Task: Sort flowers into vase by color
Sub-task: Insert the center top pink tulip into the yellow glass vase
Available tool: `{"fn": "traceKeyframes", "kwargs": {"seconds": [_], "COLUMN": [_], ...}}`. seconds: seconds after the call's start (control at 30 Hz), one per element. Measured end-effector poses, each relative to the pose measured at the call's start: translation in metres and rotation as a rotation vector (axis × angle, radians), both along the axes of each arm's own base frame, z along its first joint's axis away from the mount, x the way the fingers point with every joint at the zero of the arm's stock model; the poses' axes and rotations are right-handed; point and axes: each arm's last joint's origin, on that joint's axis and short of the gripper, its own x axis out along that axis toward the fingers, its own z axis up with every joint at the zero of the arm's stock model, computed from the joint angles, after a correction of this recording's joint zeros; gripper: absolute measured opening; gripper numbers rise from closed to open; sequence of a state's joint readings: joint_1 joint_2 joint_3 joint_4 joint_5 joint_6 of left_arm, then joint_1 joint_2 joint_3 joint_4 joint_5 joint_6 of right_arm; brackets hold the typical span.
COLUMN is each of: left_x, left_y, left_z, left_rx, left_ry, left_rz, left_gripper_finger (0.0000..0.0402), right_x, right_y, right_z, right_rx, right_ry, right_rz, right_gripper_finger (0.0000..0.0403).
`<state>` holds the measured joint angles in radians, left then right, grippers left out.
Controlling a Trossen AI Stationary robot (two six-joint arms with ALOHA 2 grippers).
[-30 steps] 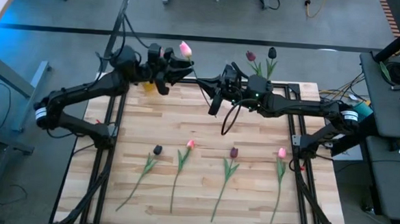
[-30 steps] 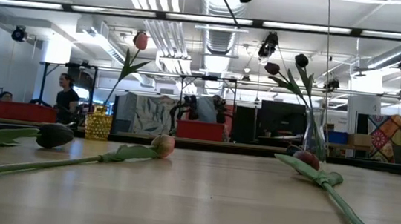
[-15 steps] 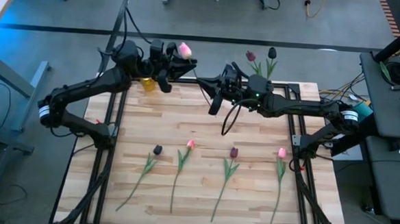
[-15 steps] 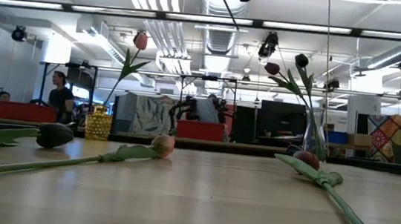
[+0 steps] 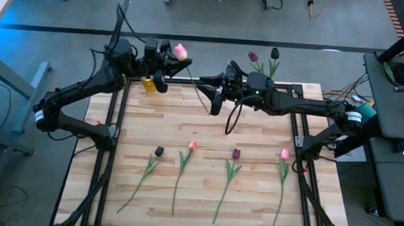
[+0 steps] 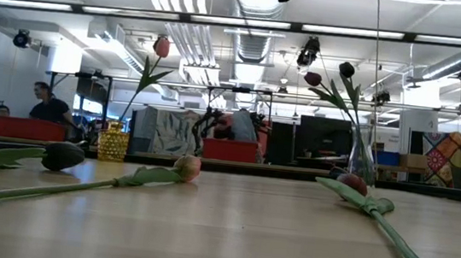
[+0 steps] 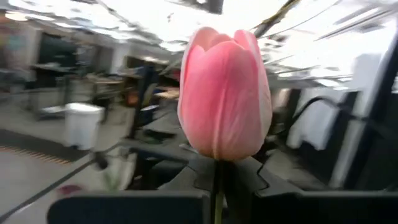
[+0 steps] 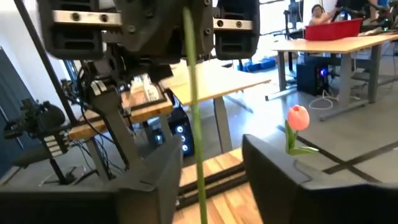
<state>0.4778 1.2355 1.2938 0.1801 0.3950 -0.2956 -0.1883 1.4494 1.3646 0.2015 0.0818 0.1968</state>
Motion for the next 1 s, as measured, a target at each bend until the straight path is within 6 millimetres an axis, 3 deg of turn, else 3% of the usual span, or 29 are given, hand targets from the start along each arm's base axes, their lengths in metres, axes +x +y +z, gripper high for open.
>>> {"fn": "traceKeyframes", "kwargs": {"seconds": [0.2,0.5,0.7,1.0], "left_x": [-0.039,-0.109,-0.121,-0.129], "left_y": [-0.006,-0.020,-0.008,0.027], "left_z": [0.005,0.004,-0.025,-0.066], "left_rx": [0.027,0.045,0.045,0.073], "left_ry": [0.113,0.322,0.343,0.324], "left_rz": [0.245,0.883,1.061,1.152], "left_gripper_finger": [0.0001,0.0000,0.0000,0.0000], "right_x": [-0.002,-0.004,-0.004,-0.004], "right_y": [0.000,-0.001,-0.001,-0.001], "right_z": [0.009,0.016,0.016,0.016], "right_rx": [-0.039,-0.064,-0.078,-0.070], "right_ry": [0.066,0.081,0.084,0.080], "right_rz": [-0.024,-0.051,-0.051,-0.051], "right_gripper_finger": [0.0211,0.0219,0.0219,0.0219]}}
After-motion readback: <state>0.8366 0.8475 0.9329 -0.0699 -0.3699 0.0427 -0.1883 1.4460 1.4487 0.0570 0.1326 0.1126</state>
